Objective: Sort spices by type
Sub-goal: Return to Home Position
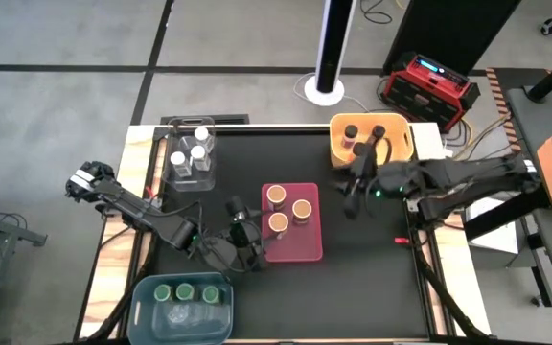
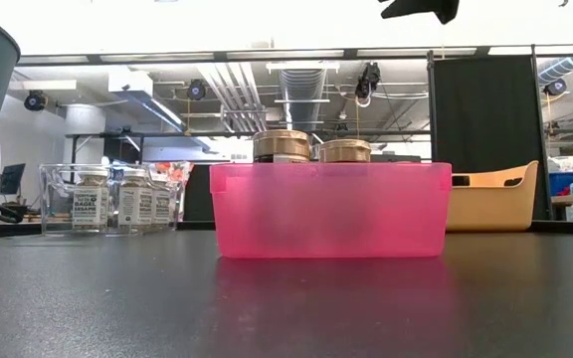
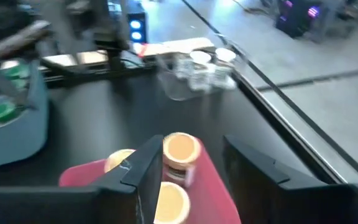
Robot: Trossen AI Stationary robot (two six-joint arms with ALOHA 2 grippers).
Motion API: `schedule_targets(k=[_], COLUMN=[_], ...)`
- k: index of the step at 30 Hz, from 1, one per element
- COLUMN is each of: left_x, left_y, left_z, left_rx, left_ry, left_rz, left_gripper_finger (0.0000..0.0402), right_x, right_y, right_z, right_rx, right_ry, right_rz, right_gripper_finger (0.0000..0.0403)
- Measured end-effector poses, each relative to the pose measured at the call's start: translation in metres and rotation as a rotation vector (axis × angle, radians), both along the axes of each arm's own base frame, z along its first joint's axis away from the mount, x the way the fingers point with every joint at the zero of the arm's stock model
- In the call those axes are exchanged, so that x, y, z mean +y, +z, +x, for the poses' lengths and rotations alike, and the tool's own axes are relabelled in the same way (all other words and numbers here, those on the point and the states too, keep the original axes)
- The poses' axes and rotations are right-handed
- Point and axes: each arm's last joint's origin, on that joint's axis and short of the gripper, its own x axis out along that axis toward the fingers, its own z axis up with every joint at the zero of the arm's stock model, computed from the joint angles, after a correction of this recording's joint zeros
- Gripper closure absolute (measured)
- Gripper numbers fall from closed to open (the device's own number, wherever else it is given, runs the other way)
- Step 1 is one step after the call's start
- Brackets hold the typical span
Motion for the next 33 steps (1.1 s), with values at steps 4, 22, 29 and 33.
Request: schedule_targets(k=[4, 22, 29, 33], left_x=[0.000, 0.049, 0.079, 0.092], left_y=[0.001, 0.044, 0.027, 0.013], left_z=[0.001, -0.038, -0.114, -0.145], left_rx=[-0.006, -0.171, -0.354, -0.413], left_ry=[0.001, -0.426, -0.455, -0.396], left_rz=[-0.002, 0.112, 0.073, 0.062], left_gripper_finger=[0.0153, 0.0153, 0.0153, 0.0153], right_x=[0.019, 0.034, 0.017, 0.008], right_y=[-0.005, -0.005, -0.019, -0.027], right_z=[0.013, 0.027, -0.017, -0.037], right_rx=[-0.006, -0.220, -0.265, -0.288], right_ry=[0.066, 0.466, 0.423, 0.389], right_rz=[-0.043, -0.316, -0.331, -0.327], right_gripper_finger=[0.0248, 0.0340, 0.0372, 0.0386])
